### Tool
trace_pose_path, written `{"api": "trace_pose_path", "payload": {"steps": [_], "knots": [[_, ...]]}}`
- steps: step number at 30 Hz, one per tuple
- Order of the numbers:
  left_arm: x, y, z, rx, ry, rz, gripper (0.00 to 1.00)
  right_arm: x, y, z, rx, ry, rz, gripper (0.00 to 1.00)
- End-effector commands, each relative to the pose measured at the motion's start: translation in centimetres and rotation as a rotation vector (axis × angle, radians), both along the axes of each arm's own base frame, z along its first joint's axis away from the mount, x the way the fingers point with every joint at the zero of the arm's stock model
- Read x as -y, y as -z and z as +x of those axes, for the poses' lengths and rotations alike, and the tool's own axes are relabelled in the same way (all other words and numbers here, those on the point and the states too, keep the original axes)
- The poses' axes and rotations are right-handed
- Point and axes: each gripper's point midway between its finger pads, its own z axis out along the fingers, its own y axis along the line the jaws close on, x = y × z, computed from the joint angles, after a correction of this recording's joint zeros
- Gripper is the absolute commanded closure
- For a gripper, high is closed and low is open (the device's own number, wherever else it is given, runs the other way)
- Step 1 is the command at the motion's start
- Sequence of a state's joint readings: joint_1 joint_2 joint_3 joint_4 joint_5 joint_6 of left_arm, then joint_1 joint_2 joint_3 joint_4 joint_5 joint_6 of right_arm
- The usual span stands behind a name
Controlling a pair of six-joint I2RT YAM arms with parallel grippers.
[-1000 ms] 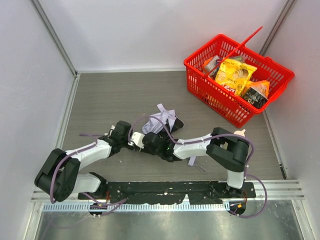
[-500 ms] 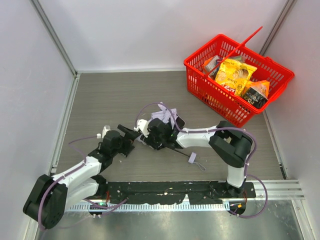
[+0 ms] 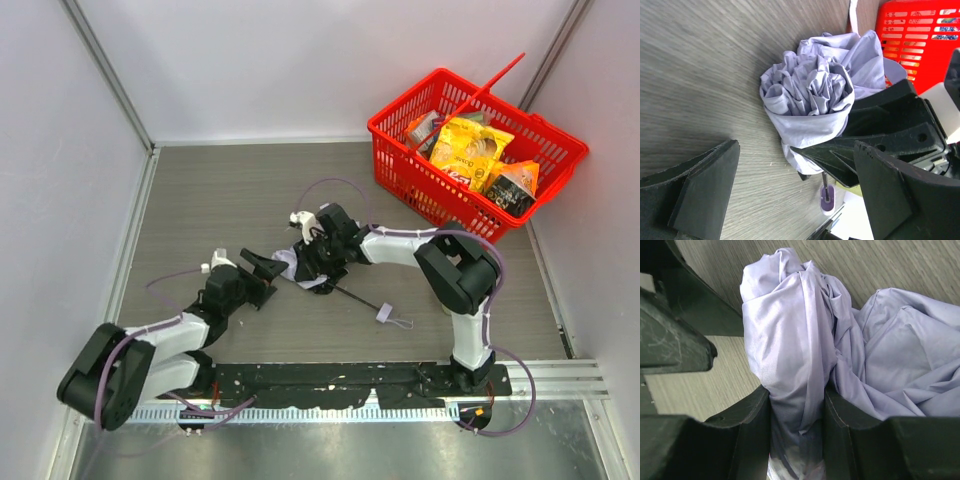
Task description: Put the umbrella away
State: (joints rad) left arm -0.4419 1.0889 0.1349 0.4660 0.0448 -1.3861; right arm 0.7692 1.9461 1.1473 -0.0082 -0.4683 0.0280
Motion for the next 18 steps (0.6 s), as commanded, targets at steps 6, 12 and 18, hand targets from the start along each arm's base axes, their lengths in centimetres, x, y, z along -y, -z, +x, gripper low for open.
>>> {"api": "trace_pose_path", "payload": {"steps": [6,12,18], "knots": [[2.3,0.0,3.1,0.03,-0.087,-0.065,0.0,2.4,4.2,-2.4,-0.298,0.026,-0.089,0.99],[1.5,5.0,2.2,-0.243,-0.245,0.067,0.0,2.3,3.8,-2.6,-0.308,0.008,-0.049,0.99],[-0.5,7.0,1.7,-0.295,-0.301,0.218,0.14,1.7,3.6,-2.6,-0.314,-0.022,-0.013,0.99]]}}
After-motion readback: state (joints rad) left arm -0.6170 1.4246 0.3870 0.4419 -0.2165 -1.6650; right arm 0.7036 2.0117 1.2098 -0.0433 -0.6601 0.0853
